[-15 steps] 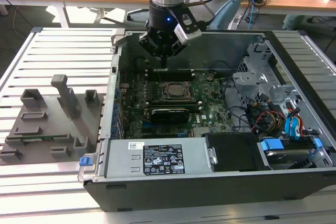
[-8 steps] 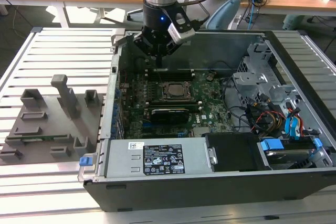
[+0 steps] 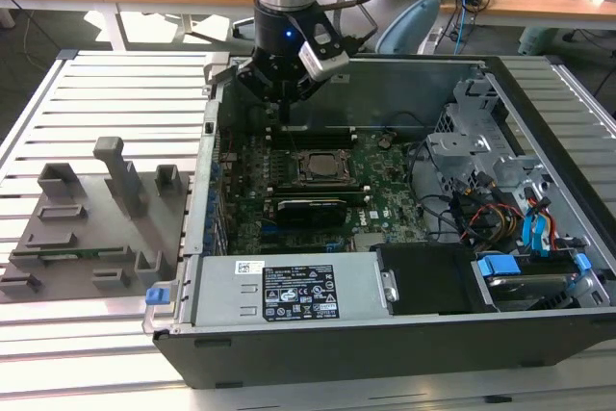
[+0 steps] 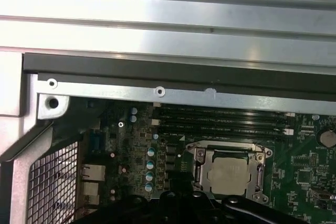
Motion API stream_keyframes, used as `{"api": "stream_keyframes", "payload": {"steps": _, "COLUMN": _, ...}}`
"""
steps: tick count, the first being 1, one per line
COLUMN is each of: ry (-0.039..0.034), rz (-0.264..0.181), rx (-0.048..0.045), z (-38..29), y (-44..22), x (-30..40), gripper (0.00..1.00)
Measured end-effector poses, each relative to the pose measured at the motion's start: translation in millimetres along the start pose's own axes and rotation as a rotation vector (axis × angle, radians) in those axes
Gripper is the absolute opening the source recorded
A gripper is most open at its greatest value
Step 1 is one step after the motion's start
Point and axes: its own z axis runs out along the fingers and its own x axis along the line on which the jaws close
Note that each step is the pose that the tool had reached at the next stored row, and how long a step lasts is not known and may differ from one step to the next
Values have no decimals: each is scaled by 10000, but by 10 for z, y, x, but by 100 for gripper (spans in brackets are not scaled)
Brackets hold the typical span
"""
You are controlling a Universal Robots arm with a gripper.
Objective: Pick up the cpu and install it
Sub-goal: 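Install the first cpu locking lever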
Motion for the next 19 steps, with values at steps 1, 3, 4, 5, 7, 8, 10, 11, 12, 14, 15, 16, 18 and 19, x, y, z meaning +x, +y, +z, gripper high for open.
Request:
{"api": "stream_keyframes", "payload": {"steps": 1, "ry": 0, "rz": 1, "rx": 0, "z": 2, "y": 5, "x": 7, "gripper": 11}}
{"api": "stream_keyframes", "payload": {"steps": 3, "ry": -1, "rz": 0, "rx": 0, "z": 7, "y": 19, "x": 22, "gripper": 11}}
{"api": "stream_keyframes", "payload": {"steps": 4, "ry": 0, "rz": 0, "rx": 0, "z": 9, "y": 27, "x": 31, "gripper": 11}}
{"api": "stream_keyframes", "payload": {"steps": 5, "ry": -1, "rz": 1, "rx": 0, "z": 10, "y": 36, "x": 40, "gripper": 11}}
{"api": "stream_keyframes", "payload": {"steps": 7, "ry": -1, "rz": -1, "rx": 0, "z": 14, "y": 60, "x": 58, "gripper": 11}}
{"api": "stream_keyframes", "payload": {"steps": 8, "ry": 0, "rz": 0, "rx": 0, "z": 15, "y": 76, "x": 70, "gripper": 11}}
{"api": "stream_keyframes", "payload": {"steps": 10, "ry": -1, "rz": 0, "rx": -1, "z": 32, "y": 108, "x": 82, "gripper": 11}}
{"api": "stream_keyframes", "payload": {"steps": 11, "ry": -2, "rz": 0, "rx": -1, "z": 44, "y": 120, "x": 82, "gripper": 11}}
{"api": "stream_keyframes", "payload": {"steps": 12, "ry": -2, "rz": -1, "rx": -1, "z": 78, "y": 147, "x": 81, "gripper": 11}}
{"api": "stream_keyframes", "payload": {"steps": 14, "ry": -1, "rz": 0, "rx": 1, "z": 115, "y": 165, "x": 82, "gripper": 11}}
{"api": "stream_keyframes", "payload": {"steps": 15, "ry": -1, "rz": 1, "rx": 2, "z": 154, "y": 173, "x": 85, "gripper": 11}}
{"api": "stream_keyframes", "payload": {"steps": 16, "ry": -1, "rz": 0, "rx": 1, "z": 179, "y": 173, "x": 85, "gripper": 11}}
{"api": "stream_keyframes", "payload": {"steps": 18, "ry": 2, "rz": 1, "rx": 11, "z": 193, "y": 172, "x": 71, "gripper": 11}}
{"api": "stream_keyframes", "payload": {"steps": 19, "ry": 0, "rz": 0, "rx": 10, "z": 194, "y": 172, "x": 63, "gripper": 11}}
